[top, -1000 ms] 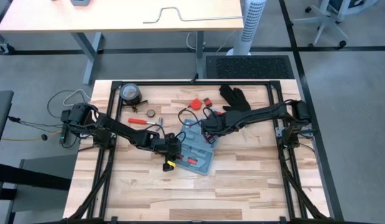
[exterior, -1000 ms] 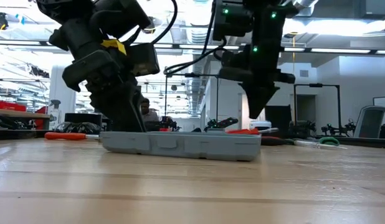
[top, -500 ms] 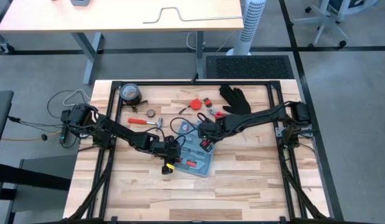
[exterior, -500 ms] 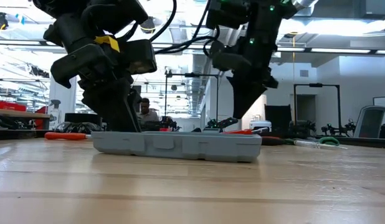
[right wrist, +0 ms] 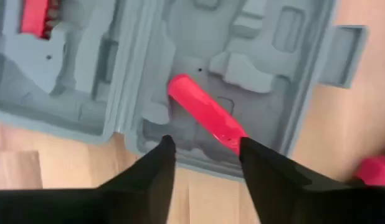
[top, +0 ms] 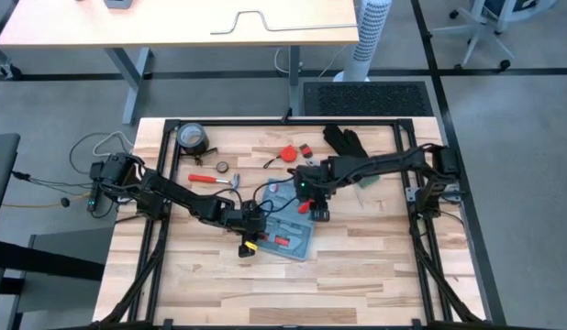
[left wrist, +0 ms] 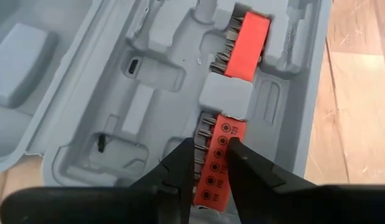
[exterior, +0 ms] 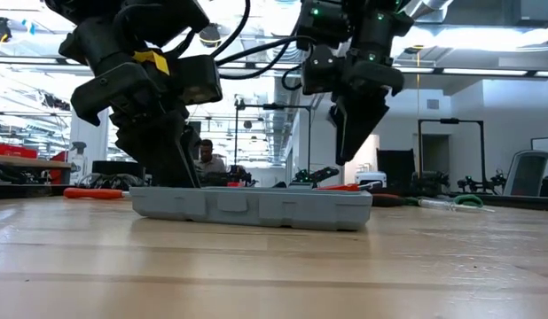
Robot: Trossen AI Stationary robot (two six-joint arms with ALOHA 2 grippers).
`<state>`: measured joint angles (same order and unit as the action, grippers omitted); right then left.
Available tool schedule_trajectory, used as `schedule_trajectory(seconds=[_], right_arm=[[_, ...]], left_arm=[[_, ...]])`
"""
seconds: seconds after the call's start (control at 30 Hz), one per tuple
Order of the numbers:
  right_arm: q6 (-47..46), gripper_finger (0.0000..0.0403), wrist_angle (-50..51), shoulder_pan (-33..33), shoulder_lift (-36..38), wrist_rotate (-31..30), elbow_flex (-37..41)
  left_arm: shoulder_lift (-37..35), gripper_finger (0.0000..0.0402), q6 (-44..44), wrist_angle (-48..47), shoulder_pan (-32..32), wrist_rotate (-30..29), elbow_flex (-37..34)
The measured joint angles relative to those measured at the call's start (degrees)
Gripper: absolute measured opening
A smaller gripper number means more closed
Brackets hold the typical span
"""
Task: Prefit tool cases
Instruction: Remove the orange nut driver from the gray toolbox
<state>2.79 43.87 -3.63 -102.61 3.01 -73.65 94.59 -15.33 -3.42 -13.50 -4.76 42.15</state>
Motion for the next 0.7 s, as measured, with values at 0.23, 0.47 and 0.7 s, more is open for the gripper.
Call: schedule_trajectory(seconds=[0.23,0.47,0.7], right_arm=[[9.80,0.0214,0.30,-0.32,-1.09,0.40,0.06],[14.95,0.0189,-2.88,-1.09,-5.32,0.67,-0.09],[10.77,0.0162,-2.92,-1.83,-9.91,0.81,-0.10]], left_arm=[[0.02,0.0086,-0.62,0.31,0.09,-0.55,-0.07],[0.02,0.0086,-1.78,0.88,0.22,-0.79,-0.07],[0.02,0.0086,-3.12,1.14,0.31,-0.76,-0.04]])
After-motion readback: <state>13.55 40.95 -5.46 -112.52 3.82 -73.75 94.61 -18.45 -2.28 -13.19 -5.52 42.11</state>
